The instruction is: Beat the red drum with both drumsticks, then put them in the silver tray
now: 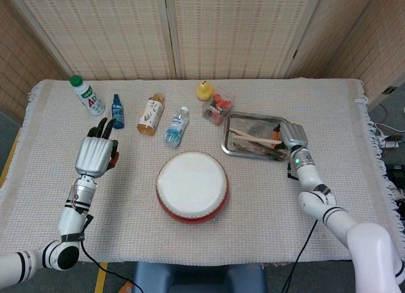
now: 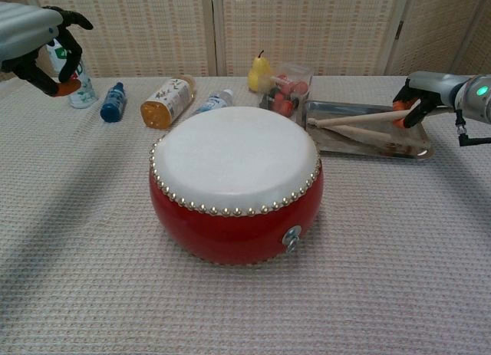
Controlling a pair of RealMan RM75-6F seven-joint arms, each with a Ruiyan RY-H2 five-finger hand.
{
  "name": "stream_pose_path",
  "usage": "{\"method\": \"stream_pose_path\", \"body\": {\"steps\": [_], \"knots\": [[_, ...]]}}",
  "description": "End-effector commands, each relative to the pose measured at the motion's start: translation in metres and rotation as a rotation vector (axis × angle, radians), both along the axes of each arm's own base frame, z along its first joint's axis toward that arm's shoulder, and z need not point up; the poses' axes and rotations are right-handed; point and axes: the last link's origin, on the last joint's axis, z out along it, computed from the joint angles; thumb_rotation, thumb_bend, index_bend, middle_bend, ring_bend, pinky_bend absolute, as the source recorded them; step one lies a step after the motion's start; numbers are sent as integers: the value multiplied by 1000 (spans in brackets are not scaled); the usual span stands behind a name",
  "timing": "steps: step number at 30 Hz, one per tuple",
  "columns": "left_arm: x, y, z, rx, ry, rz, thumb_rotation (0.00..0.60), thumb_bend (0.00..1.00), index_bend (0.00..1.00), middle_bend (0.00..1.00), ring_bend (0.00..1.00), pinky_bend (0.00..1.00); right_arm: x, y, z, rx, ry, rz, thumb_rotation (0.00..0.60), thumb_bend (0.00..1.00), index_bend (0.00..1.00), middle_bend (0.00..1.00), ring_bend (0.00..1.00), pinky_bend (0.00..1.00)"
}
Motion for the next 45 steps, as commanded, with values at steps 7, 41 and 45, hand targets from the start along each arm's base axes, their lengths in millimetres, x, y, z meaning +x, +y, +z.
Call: {"method": "stream_pose_path", "body": {"steps": [7, 41, 45], "knots": [[0, 0, 2, 3, -9, -1, 600, 385, 5, 36, 2, 220, 3, -2, 2, 1, 5, 7, 600, 18, 289, 281, 116, 228], [-86, -31, 53, 48, -249, 141, 600, 389, 100, 91, 25, 218, -21, 157, 159, -210, 89, 276, 600, 236, 50, 93, 0, 36], [-104, -52, 59, 50, -238, 169, 600, 382, 58, 65, 12, 191, -37, 188, 162, -221, 116, 258, 600, 208, 6, 83, 0, 31]]}}
